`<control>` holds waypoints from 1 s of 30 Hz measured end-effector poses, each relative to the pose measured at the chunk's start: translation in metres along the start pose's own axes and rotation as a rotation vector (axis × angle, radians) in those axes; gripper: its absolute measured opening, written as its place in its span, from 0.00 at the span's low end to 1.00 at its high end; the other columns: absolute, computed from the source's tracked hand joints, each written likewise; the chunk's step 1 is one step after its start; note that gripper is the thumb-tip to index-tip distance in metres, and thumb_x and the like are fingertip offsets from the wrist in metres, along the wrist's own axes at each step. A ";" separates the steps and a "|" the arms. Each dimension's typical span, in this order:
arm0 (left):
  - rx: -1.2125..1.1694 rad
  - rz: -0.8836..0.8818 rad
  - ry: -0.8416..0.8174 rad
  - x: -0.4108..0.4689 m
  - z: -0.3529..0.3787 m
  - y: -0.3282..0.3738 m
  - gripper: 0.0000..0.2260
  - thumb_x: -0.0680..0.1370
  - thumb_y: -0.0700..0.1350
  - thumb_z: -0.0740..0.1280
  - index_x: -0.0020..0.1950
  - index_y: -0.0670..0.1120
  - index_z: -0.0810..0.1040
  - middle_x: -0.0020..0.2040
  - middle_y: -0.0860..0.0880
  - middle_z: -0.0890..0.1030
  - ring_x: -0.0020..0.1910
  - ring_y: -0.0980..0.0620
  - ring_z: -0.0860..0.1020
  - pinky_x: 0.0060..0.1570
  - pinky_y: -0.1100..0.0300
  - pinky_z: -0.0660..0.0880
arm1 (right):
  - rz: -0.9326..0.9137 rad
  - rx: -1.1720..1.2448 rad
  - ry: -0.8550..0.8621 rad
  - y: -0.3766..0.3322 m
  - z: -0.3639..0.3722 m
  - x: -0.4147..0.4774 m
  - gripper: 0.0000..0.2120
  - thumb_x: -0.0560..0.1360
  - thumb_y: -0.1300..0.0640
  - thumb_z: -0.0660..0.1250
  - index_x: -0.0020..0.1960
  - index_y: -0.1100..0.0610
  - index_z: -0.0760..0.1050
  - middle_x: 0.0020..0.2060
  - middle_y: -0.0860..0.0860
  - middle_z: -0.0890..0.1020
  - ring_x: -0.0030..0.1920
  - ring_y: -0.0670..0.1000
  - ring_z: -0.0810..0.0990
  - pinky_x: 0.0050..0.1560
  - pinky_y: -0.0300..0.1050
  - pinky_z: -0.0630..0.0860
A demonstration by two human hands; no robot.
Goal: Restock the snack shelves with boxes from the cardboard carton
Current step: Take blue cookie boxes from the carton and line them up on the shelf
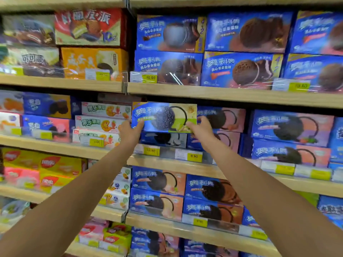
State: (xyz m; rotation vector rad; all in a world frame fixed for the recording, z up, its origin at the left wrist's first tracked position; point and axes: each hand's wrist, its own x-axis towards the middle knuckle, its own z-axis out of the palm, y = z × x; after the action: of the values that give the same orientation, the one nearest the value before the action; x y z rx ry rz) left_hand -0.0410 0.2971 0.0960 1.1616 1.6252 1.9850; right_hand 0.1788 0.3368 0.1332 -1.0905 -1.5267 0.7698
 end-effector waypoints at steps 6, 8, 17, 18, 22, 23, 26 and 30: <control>0.262 0.050 0.104 0.017 0.015 0.006 0.19 0.76 0.50 0.65 0.61 0.39 0.71 0.60 0.36 0.73 0.61 0.37 0.71 0.61 0.43 0.70 | 0.034 -0.073 0.001 0.004 0.024 0.031 0.28 0.74 0.56 0.67 0.72 0.58 0.65 0.67 0.59 0.70 0.65 0.62 0.71 0.65 0.57 0.70; 0.316 0.053 0.089 0.026 0.019 0.006 0.20 0.77 0.49 0.65 0.63 0.38 0.70 0.62 0.35 0.71 0.64 0.37 0.68 0.64 0.44 0.67 | 0.044 -0.039 -0.008 0.001 0.028 0.039 0.21 0.74 0.60 0.65 0.67 0.58 0.70 0.63 0.58 0.74 0.62 0.60 0.74 0.63 0.53 0.73; 0.087 0.039 -0.013 0.057 0.035 -0.001 0.22 0.76 0.33 0.64 0.68 0.37 0.60 0.52 0.42 0.76 0.39 0.52 0.74 0.37 0.56 0.70 | 0.038 -0.028 -0.035 0.015 0.045 0.068 0.14 0.71 0.62 0.64 0.56 0.55 0.73 0.55 0.59 0.79 0.57 0.61 0.78 0.58 0.59 0.76; 0.064 0.024 -0.025 0.058 0.037 -0.002 0.21 0.76 0.32 0.63 0.67 0.37 0.61 0.46 0.45 0.75 0.35 0.54 0.72 0.34 0.59 0.69 | 0.041 -0.019 -0.038 0.017 0.044 0.068 0.15 0.71 0.62 0.63 0.56 0.55 0.72 0.54 0.58 0.79 0.56 0.60 0.78 0.58 0.59 0.76; -0.028 0.010 -0.059 0.069 0.045 -0.007 0.22 0.74 0.30 0.61 0.67 0.39 0.61 0.43 0.47 0.72 0.36 0.55 0.71 0.38 0.56 0.71 | 0.029 -0.020 -0.031 0.013 0.038 0.060 0.17 0.74 0.65 0.62 0.62 0.60 0.71 0.50 0.56 0.78 0.50 0.56 0.77 0.49 0.49 0.77; -0.054 0.006 -0.053 0.071 0.046 -0.007 0.22 0.74 0.30 0.61 0.67 0.39 0.61 0.47 0.45 0.73 0.38 0.54 0.72 0.42 0.54 0.72 | 0.020 -0.027 -0.036 0.011 0.037 0.058 0.15 0.74 0.65 0.61 0.61 0.61 0.71 0.48 0.56 0.77 0.47 0.55 0.76 0.42 0.45 0.74; -0.124 -0.017 -0.048 0.076 0.051 -0.009 0.23 0.75 0.31 0.60 0.69 0.41 0.60 0.54 0.43 0.72 0.48 0.48 0.74 0.51 0.52 0.73 | -0.016 -0.048 -0.040 0.009 0.033 0.056 0.15 0.76 0.66 0.58 0.62 0.63 0.71 0.48 0.60 0.77 0.47 0.56 0.76 0.35 0.42 0.70; -0.165 -0.033 -0.085 0.084 0.059 -0.019 0.25 0.75 0.33 0.61 0.70 0.43 0.58 0.61 0.40 0.72 0.54 0.43 0.75 0.60 0.46 0.74 | 0.002 -0.049 -0.050 0.004 0.029 0.051 0.19 0.78 0.67 0.57 0.69 0.66 0.65 0.65 0.63 0.73 0.64 0.61 0.73 0.57 0.51 0.75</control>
State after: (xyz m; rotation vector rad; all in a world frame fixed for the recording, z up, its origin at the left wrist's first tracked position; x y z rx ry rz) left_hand -0.0528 0.3994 0.1114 1.1331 1.4010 1.9786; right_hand 0.1506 0.3877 0.1429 -1.1162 -1.5936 0.7697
